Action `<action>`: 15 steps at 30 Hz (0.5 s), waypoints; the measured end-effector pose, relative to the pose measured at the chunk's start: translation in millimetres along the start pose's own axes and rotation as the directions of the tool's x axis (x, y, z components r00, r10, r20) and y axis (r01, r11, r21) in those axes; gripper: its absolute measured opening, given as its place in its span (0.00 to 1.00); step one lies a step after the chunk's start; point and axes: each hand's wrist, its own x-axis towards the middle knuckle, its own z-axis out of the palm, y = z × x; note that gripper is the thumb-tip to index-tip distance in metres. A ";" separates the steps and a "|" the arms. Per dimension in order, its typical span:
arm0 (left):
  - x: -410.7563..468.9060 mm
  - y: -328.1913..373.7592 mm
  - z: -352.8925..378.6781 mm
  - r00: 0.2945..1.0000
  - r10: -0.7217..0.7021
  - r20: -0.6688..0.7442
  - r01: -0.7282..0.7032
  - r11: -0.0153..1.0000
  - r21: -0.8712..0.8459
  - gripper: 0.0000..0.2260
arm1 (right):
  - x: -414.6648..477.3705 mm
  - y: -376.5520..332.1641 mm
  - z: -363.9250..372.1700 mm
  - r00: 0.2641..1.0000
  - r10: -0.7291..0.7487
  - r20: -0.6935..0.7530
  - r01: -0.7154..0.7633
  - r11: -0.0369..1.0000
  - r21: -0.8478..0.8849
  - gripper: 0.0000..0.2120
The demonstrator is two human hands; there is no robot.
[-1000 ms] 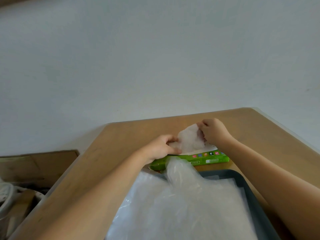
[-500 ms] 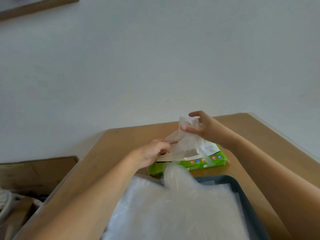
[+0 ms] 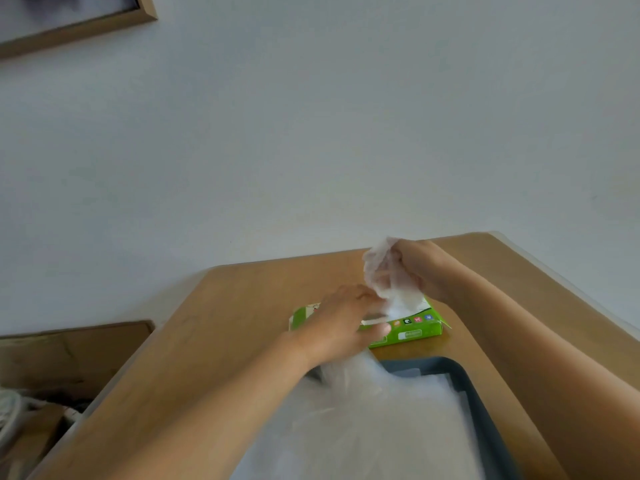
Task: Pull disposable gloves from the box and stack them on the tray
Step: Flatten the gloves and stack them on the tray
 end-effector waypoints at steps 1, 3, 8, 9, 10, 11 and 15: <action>-2.5 -2.9 1.4 0.998 -0.022 0.061 0.023 1.000 -0.021 0.25 | -1.1 -0.9 -2.9 1.000 -0.009 -0.011 0.009 1.000 0.027 0.16; -5.3 -7.8 1.5 0.986 -0.065 0.152 0.070 0.997 -0.025 0.20 | -2.7 -5.6 -8.0 0.992 -0.028 -0.125 0.036 0.997 0.061 0.18; -2.0 -8.3 -2.5 0.968 -0.142 0.208 0.144 0.990 0.007 0.17 | -8.3 -42.8 -25.3 0.987 -0.134 -0.090 0.157 0.926 0.345 0.24; -0.7 -7.4 -3.8 0.961 -0.163 0.224 0.171 0.985 -0.018 0.16 | -14.6 -52.3 -28.7 0.986 -0.164 -0.026 0.162 0.919 0.359 0.25; -0.3 -4.4 -8.1 0.952 -0.191 0.240 0.205 0.978 -0.035 0.16 | -22.5 -61.5 -32.5 0.982 -0.182 0.041 0.158 0.928 0.336 0.25; 0.9 -3.9 -11.3 0.950 -0.209 0.233 0.231 0.970 -0.071 0.15 | -31.0 -68.8 -36.3 0.976 -0.189 0.105 0.155 0.950 0.271 0.25; 2.4 5.8 -46.1 0.915 -0.403 0.012 0.354 0.790 -0.500 0.10 | -70.3 -86.0 -31.9 0.964 -0.141 0.228 0.153 0.988 -0.035 0.22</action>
